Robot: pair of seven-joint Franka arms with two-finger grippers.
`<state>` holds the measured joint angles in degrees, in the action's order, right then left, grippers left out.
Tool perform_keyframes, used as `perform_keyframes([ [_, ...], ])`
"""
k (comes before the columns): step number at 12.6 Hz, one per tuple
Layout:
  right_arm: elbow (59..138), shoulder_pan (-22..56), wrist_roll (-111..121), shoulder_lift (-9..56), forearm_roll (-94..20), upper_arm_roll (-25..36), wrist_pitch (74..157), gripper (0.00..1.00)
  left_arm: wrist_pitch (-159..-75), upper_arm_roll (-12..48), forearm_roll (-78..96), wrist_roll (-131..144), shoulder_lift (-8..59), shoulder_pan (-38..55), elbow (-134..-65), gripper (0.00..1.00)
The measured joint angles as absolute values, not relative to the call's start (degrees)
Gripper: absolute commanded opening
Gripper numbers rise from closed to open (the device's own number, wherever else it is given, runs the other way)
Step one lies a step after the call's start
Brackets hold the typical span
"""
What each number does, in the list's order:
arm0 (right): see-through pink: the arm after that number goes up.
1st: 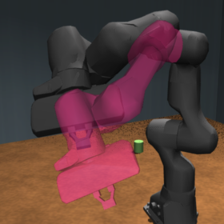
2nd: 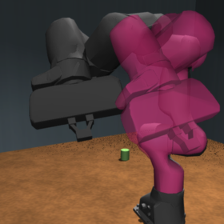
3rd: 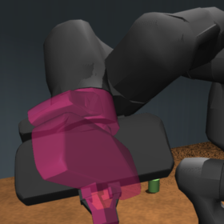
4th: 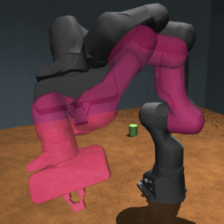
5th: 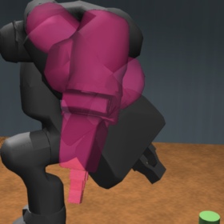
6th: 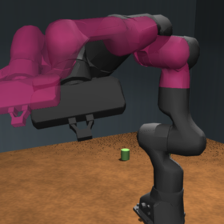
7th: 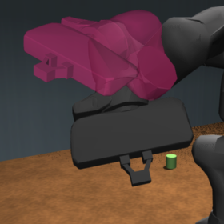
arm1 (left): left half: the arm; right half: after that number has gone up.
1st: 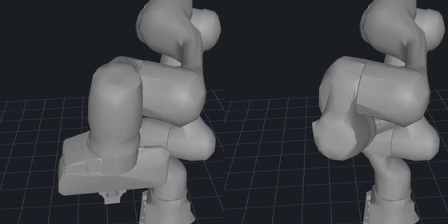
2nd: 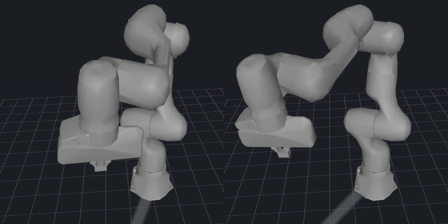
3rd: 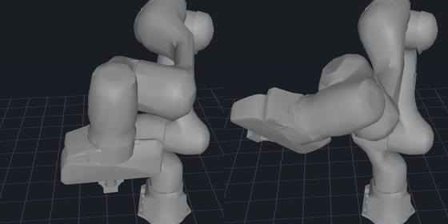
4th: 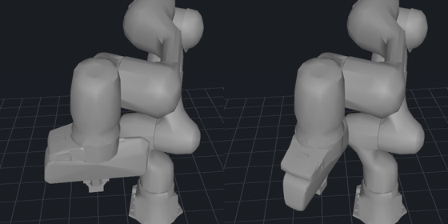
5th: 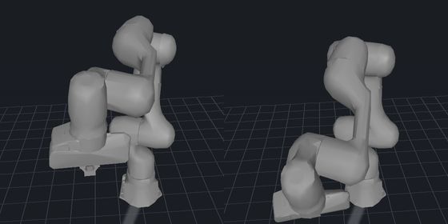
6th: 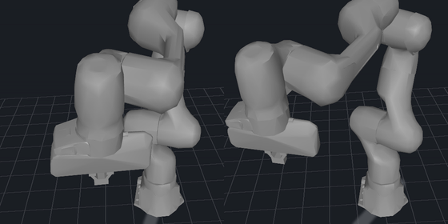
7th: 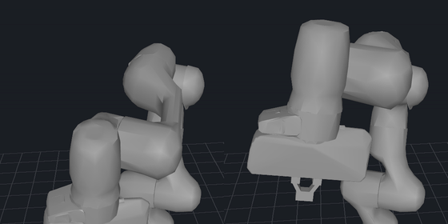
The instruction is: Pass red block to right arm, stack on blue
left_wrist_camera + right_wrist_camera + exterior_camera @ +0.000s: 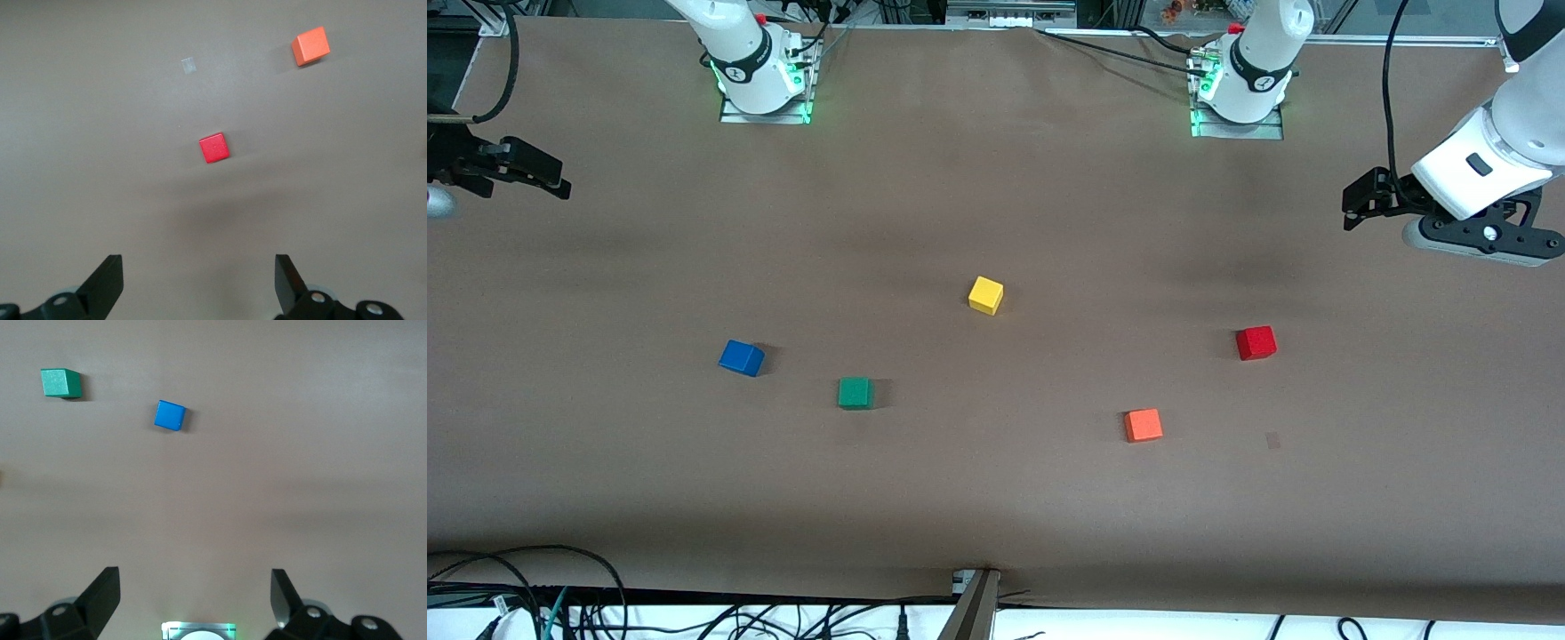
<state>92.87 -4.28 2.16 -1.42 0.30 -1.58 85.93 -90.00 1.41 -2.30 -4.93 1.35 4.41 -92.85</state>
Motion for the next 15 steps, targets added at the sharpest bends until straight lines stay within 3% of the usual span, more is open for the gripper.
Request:
perform_keyframes([
  [15,92.87,-4.28,2.16,-1.42,0.3,-1.58,85.91,1.0,-91.64,1.44,-2.3,-4.89,1.41,4.62,-92.76,1.0],
])
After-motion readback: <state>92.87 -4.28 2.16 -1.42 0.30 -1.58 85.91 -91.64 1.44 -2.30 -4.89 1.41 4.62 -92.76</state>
